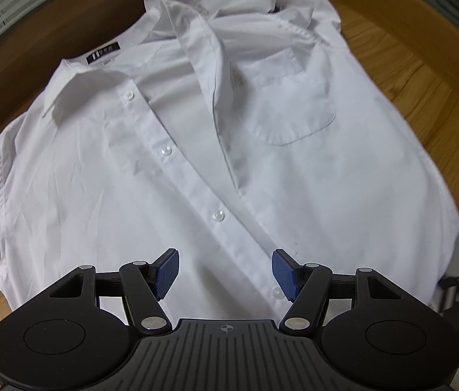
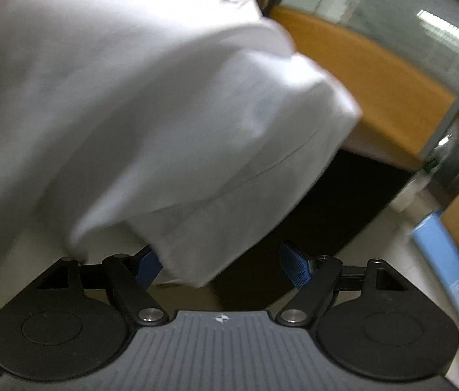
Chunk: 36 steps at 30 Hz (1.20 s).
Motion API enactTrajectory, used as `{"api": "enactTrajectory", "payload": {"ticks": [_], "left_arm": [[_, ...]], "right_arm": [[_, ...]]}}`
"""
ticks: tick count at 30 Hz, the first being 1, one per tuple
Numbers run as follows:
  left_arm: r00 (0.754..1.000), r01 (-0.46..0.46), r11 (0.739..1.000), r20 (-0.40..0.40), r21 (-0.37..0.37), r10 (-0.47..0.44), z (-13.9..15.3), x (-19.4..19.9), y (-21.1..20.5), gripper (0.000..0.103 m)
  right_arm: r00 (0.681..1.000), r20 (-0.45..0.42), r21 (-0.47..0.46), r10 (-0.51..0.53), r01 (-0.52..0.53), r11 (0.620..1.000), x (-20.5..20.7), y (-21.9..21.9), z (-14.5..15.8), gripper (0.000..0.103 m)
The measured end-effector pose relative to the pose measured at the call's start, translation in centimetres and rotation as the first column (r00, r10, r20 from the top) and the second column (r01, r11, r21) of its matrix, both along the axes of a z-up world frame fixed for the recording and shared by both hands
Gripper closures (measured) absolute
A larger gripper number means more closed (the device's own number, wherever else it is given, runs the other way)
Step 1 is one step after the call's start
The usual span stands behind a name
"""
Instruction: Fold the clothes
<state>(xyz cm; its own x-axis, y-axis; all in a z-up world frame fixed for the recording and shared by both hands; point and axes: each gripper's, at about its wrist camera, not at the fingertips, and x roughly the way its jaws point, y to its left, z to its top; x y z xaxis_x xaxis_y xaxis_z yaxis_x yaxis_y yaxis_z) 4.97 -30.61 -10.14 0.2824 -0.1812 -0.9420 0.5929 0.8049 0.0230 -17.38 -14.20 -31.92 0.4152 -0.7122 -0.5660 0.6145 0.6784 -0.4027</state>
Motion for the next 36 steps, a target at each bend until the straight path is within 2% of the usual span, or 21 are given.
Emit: {"api": "enactTrajectory", "payload": {"ticks": [6, 10, 15, 20, 22, 24, 26, 27, 30, 31, 33, 36], "left_arm": [[1.000, 0.020, 1.000, 0.000, 0.024, -0.020, -1.3, 0.1, -0.2, 0.037], [1.000, -0.004, 1.000, 0.004, 0.006, 0.004, -1.4, 0.5, 0.0, 0.037], [0.999, -0.033, 0.999, 0.009, -0.016, 0.033, -1.4, 1.1, 0.2, 0.037], [0.998, -0.051, 0.996, 0.030, -0.069, 0.053, -0.1, 2.0, -0.3, 0.037], [0.998, -0.014, 0.994, 0.052, -0.107, 0.020, 1.2, 1.8, -1.1, 0.037], [0.995, 0.070, 0.988, 0.074, -0.138, -0.061, 2.4, 1.0, -2.2, 0.037], [0.981, 0.180, 0.972, 0.106, -0.152, -0.165, 3.4, -0.4, -3.6, 0.037], [0.969, 0.233, 0.960, 0.118, -0.157, -0.216, 3.8, -1.1, -4.3, 0.037], [0.931, 0.360, 0.915, 0.134, -0.185, -0.339, 4.7, -3.2, -6.6, 0.037], [0.918, 0.393, 0.899, 0.133, -0.194, -0.372, 4.7, -3.9, -7.2, 0.037], [0.891, 0.453, 0.866, 0.134, -0.210, -0.434, 4.8, -5.2, -8.5, 0.037], [0.853, 0.522, 0.824, 0.138, -0.221, -0.503, 4.6, -6.7, -9.6, 0.037]], "right_arm": [[0.993, 0.103, -0.131, -0.064, 0.077, 0.988, -3.1, 0.3, 2.5, 0.023], [0.979, 0.177, -0.127, -0.098, 0.121, 0.984, -6.2, 0.4, 4.7, 0.023], [0.936, 0.298, 0.014, -0.187, 0.191, 0.981, -9.7, -1.3, 7.4, 0.023], [0.871, 0.401, 0.162, -0.286, 0.240, 0.957, -13.2, -3.0, 10.1, 0.023], [0.839, 0.435, 0.222, -0.327, 0.252, 0.942, -14.6, -3.7, 11.2, 0.023], [0.804, 0.466, 0.281, -0.369, 0.261, 0.923, -16.0, -4.3, 12.3, 0.028], [0.776, 0.486, 0.346, -0.401, 0.251, 0.904, -17.2, -5.1, 12.7, 0.041], [0.765, 0.493, 0.374, -0.415, 0.244, 0.895, -17.7, -5.4, 12.7, 0.044], [0.729, 0.507, 0.435, -0.459, 0.243, 0.867, -18.9, -6.4, 12.7, 0.047], [0.708, 0.513, 0.461, -0.485, 0.249, 0.852, -19.4, -6.7, 12.6, 0.047], [0.664, 0.522, 0.513, -0.535, 0.257, 0.819, -20.5, -7.4, 12.3, 0.056], [0.598, 0.508, 0.594, -0.620, 0.278, 0.755, -22.3, -8.3, 11.2, 0.057]]}}
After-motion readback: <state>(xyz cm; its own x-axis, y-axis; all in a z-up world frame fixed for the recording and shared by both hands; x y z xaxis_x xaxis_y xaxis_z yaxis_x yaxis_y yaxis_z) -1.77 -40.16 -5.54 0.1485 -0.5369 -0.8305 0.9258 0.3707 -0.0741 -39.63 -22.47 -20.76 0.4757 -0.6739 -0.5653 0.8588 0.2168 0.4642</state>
